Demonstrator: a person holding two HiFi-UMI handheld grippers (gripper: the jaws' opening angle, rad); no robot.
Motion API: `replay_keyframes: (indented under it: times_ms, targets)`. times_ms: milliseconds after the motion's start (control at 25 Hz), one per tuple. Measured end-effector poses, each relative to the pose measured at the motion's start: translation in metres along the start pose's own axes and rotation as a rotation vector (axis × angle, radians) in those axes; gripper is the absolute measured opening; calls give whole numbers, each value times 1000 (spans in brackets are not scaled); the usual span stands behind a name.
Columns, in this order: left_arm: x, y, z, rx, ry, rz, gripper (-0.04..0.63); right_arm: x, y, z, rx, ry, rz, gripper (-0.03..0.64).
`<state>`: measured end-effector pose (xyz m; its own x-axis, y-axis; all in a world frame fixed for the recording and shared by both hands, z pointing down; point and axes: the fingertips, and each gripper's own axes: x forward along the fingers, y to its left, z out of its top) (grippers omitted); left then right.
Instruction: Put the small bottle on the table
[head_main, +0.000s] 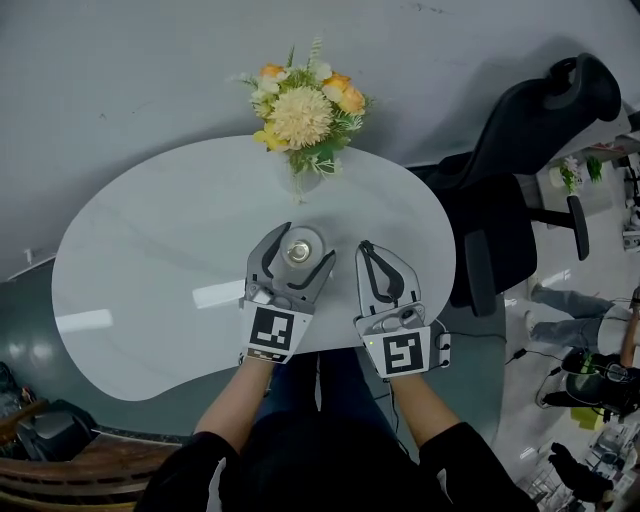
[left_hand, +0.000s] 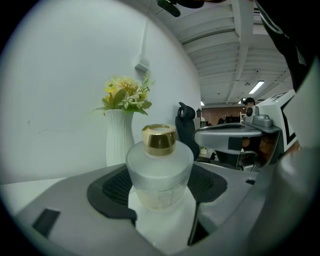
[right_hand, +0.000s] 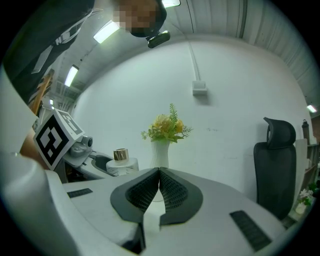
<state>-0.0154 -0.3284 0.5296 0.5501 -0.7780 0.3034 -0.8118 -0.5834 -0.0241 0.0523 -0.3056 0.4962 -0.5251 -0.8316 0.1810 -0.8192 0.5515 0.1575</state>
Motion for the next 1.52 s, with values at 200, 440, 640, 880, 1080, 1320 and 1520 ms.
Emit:
replay_keyframes:
  times_ms: [200,440,640,880,1080,1320,1520]
  targets:
    - [14,2,-21,-6,40,-6,333,10,1,-27,26,70,-3,23]
    - [27,1,-48,5,97,-20,333,20,1,-46,46,93,-10,23]
    - [34,0,-73,-3,150,-18,333,27,2,-57,50,106,-6,23]
    - [43,-1,-84,8,179,-27,333,32,3,-70,64,128,-6,23]
    - [49,-2,-93,16,207,-32,333,32,5,-80,81,150,-5,23]
    - [52,-2,-105,20,243,-29,333,33,6,-88,91,166,-5,23]
    - [54,-3,-106,47,244,-28,333,33,4,-89,89,165,-7,23]
